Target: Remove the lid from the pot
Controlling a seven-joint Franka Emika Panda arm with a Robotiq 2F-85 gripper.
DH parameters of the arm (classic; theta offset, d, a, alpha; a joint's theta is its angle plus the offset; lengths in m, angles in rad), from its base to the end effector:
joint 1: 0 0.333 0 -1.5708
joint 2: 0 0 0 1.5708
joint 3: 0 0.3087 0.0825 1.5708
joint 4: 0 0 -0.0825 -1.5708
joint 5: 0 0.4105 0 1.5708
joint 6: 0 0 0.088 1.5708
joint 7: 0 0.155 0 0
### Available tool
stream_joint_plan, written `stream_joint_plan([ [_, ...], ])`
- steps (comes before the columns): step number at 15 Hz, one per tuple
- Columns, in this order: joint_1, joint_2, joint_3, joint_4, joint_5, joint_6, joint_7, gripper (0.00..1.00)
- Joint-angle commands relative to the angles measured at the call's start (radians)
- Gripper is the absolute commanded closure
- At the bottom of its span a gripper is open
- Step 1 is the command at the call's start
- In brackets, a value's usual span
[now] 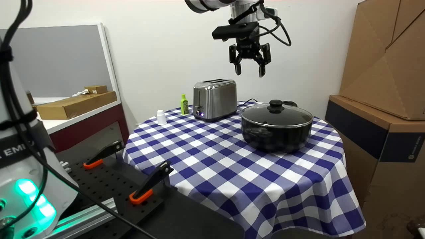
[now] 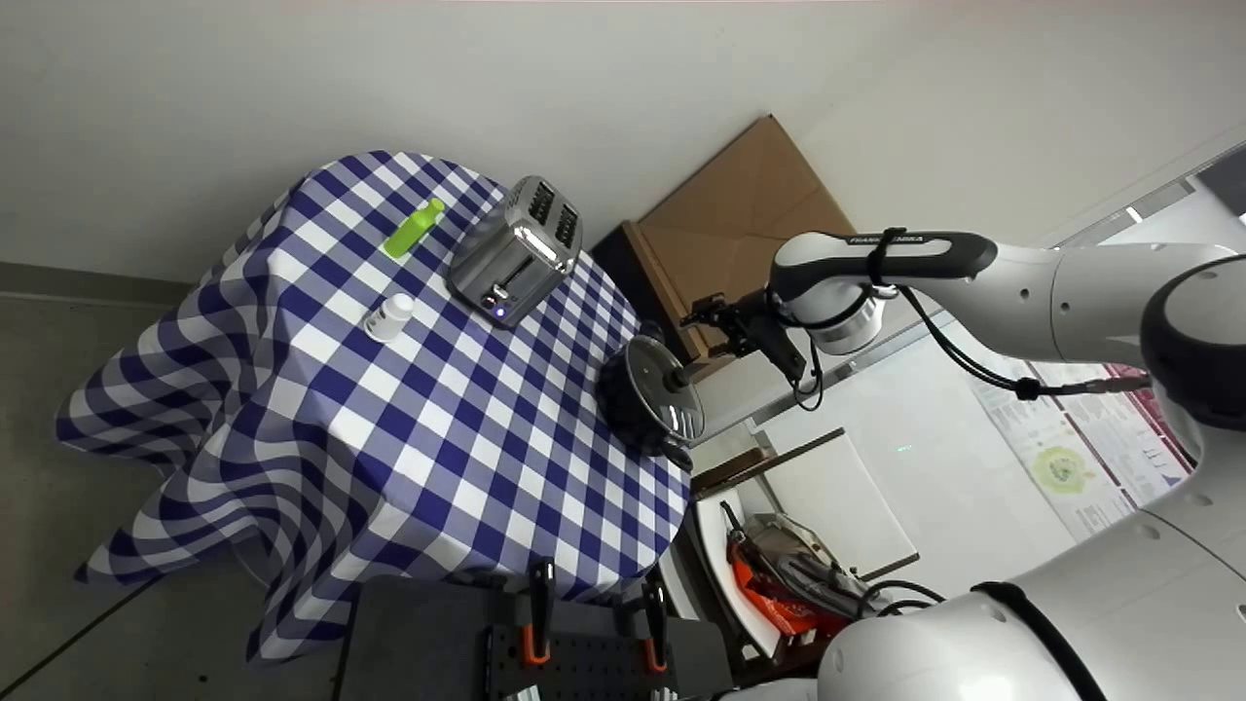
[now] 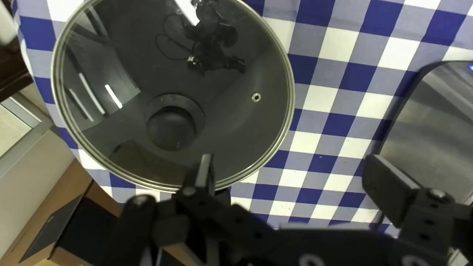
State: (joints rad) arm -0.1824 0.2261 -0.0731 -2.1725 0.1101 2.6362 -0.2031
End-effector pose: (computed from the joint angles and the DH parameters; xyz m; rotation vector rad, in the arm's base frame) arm 0.5902 -0.1548 0.2393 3.1039 -0.2154 0.3804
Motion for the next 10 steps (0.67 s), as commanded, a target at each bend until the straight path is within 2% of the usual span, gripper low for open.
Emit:
stream_joint_plan([
  [1,-0.028,0.088,-0.012,0.130,0.007,-0.107,-0.024,0.00],
  [6,-0.043,0.172,-0.040,0.181,-0.023,-0.172,0.018,0.00],
  [10,-0.003,0.224,-0.110,0.197,-0.142,-0.177,0.158,0.00],
])
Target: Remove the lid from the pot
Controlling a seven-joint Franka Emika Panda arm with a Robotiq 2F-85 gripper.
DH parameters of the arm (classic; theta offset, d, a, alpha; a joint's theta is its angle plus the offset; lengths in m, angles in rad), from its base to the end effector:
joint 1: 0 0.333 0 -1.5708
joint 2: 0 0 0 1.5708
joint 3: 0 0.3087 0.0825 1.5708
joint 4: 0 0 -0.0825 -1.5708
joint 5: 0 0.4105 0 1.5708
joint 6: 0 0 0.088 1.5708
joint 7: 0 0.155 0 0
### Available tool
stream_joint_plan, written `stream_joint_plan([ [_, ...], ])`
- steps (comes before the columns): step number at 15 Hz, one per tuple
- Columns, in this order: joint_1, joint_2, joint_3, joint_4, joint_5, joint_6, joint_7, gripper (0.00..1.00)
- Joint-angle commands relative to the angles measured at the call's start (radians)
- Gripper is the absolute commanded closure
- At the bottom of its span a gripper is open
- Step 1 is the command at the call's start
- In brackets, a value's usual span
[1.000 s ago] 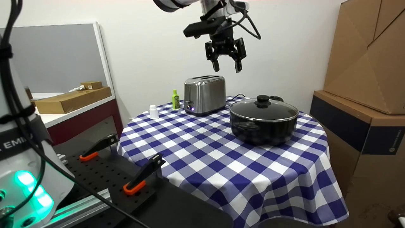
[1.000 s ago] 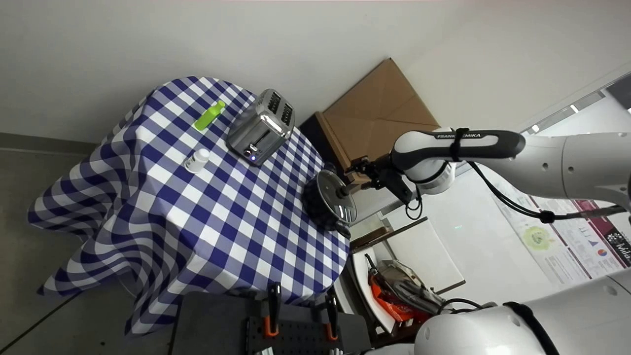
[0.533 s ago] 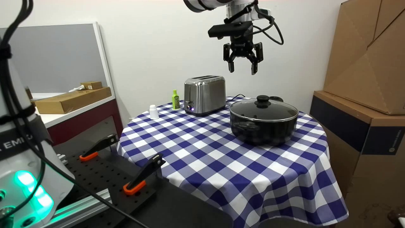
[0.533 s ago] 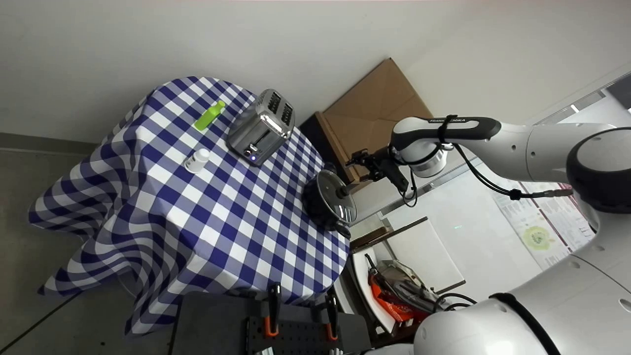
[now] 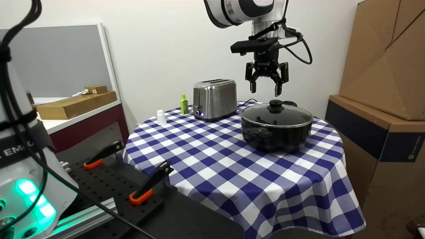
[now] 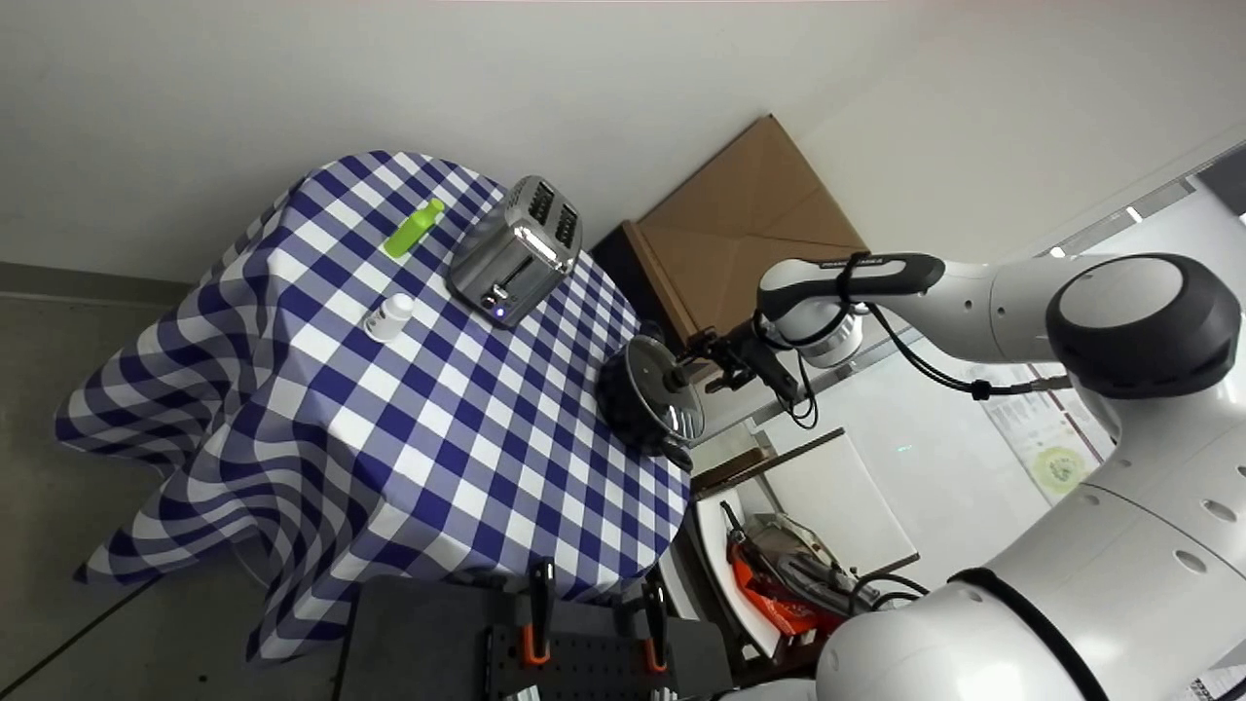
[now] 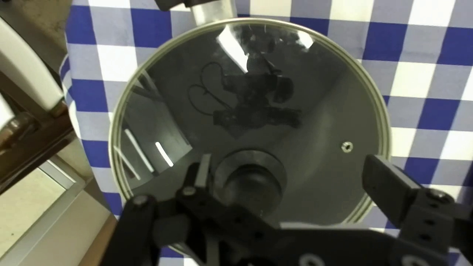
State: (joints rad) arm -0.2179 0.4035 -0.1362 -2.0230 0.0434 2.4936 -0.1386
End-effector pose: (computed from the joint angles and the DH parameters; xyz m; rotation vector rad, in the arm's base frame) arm 0.5883 -0.2177 0.1822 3.0763 -0.3654 0.0977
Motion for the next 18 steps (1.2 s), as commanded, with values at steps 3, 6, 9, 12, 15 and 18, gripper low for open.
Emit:
stream_joint_plan([
  [3,0.045,0.075,-0.072,0.065,-0.131,-0.042,0.164,0.00],
  [6,0.054,0.093,-0.081,0.082,-0.151,-0.051,0.206,0.00],
  [9,0.065,0.105,-0.084,0.097,-0.154,-0.051,0.245,0.00],
  [12,0.080,0.111,-0.094,0.105,-0.162,-0.038,0.289,0.00],
  [15,0.098,0.112,-0.108,0.110,-0.173,-0.027,0.332,0.00],
  [18,0.117,0.118,-0.126,0.118,-0.198,-0.020,0.383,0.00],
])
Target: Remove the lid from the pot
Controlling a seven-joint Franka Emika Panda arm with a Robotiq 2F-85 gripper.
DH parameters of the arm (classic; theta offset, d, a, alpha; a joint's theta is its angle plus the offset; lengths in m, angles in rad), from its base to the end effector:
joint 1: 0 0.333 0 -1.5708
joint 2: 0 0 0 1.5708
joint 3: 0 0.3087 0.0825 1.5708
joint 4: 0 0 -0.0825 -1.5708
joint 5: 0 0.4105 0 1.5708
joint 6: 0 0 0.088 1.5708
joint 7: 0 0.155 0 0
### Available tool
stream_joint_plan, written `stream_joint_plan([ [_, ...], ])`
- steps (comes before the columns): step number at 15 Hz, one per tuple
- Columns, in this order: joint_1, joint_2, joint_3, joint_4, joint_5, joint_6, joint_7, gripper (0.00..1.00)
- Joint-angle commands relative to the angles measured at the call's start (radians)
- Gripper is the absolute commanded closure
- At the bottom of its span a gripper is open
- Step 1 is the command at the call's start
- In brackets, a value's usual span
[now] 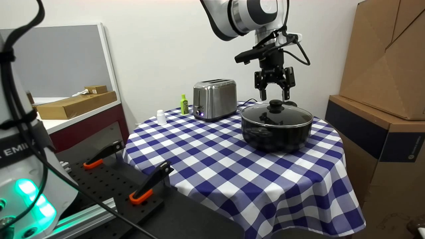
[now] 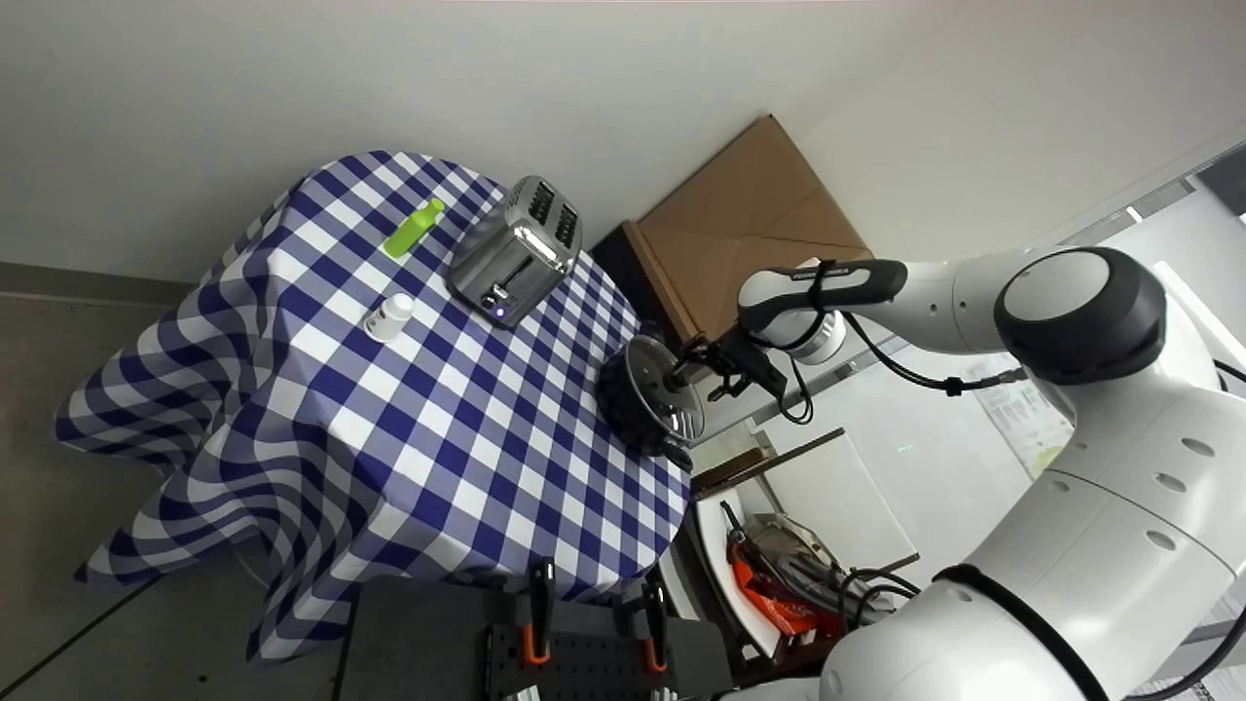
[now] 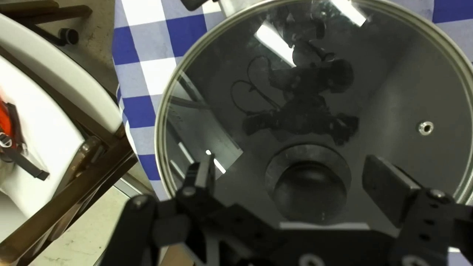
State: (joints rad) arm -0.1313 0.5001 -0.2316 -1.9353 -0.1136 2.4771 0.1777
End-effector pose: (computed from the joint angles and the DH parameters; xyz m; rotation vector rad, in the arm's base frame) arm 0.6029 -0.2332 0.1631 2.8898 -0.6195 0.0497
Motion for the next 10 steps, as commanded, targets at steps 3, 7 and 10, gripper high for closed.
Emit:
stream_joint_plan([
  [3,0.055,0.031,-0.057,0.038,-0.071,-0.003,0.141,0.00],
  [7,0.085,0.050,-0.080,0.048,-0.107,0.003,0.224,0.00],
  [10,0.098,0.067,-0.089,0.059,-0.118,0.007,0.263,0.00],
])
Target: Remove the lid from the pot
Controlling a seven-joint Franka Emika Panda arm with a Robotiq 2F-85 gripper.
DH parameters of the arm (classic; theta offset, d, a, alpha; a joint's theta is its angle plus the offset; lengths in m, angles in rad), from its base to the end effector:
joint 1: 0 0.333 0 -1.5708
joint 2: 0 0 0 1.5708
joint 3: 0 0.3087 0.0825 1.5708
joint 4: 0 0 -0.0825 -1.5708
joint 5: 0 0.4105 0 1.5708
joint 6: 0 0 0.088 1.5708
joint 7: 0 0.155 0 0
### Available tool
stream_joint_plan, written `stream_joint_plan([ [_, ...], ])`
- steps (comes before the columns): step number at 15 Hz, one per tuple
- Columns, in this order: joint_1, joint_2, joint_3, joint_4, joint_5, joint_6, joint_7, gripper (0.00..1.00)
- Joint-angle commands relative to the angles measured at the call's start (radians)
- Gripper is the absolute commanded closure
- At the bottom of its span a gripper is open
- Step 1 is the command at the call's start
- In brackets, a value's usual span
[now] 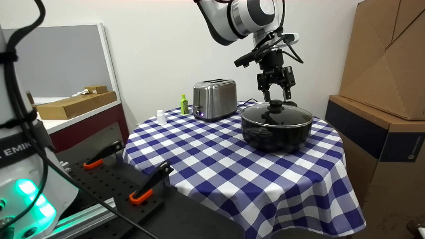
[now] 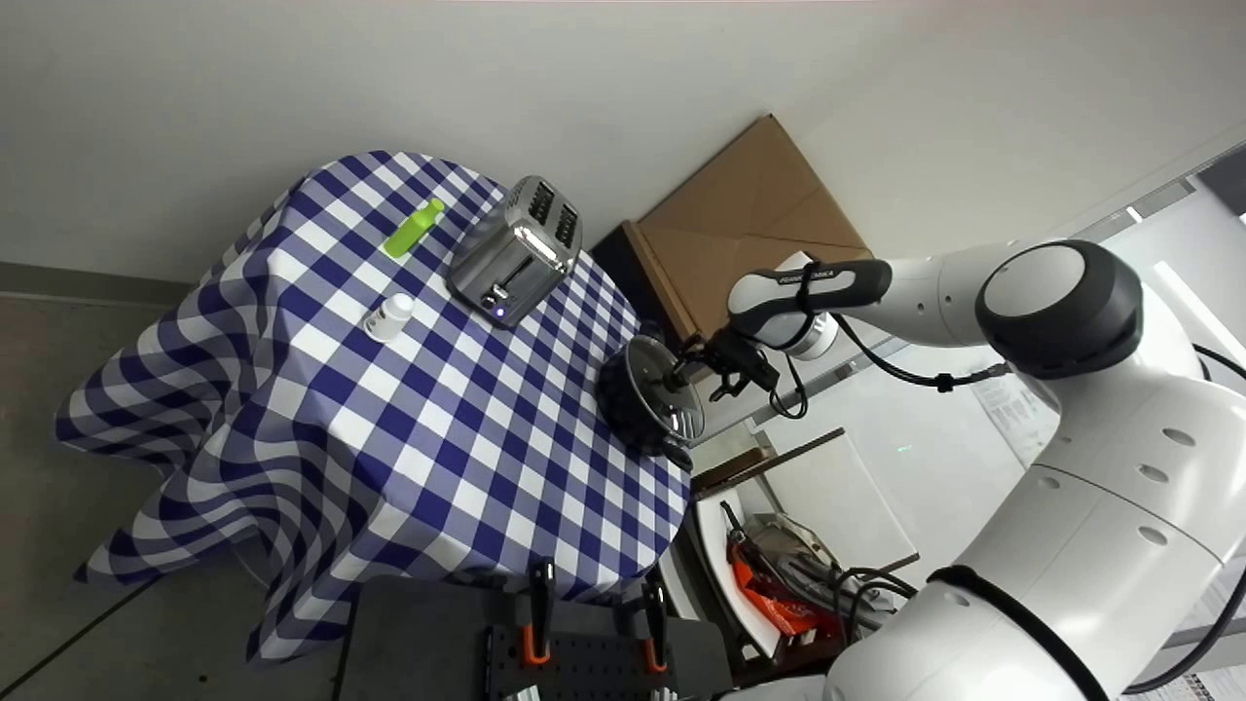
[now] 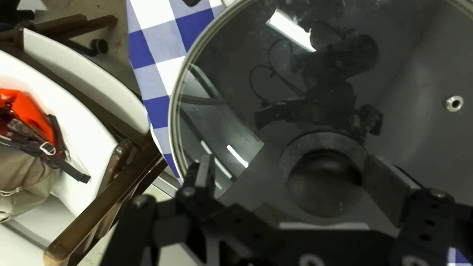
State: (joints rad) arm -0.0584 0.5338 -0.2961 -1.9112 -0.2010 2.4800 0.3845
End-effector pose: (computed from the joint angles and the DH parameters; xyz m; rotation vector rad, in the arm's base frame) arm 0.6102 -0.2320 0.1586 2.7625 -0.7638 0.0750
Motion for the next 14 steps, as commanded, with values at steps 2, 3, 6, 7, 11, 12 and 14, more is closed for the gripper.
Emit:
stream_joint_plan([
  [2,0.029,0.042,-0.026,0.043,-0.026,0.010,0.070,0.00],
  [3,0.029,0.047,-0.028,0.049,-0.025,0.013,0.074,0.00],
  [6,0.028,0.056,-0.032,0.059,-0.023,0.019,0.078,0.00],
  [7,0.028,0.060,-0.033,0.060,-0.025,0.020,0.077,0.00],
  [11,0.029,0.075,-0.028,0.063,-0.021,0.023,0.066,0.34],
  [12,0.031,0.077,-0.027,0.063,-0.020,0.026,0.064,0.42],
  [14,0.038,0.076,-0.029,0.061,-0.023,0.032,0.064,0.57],
])
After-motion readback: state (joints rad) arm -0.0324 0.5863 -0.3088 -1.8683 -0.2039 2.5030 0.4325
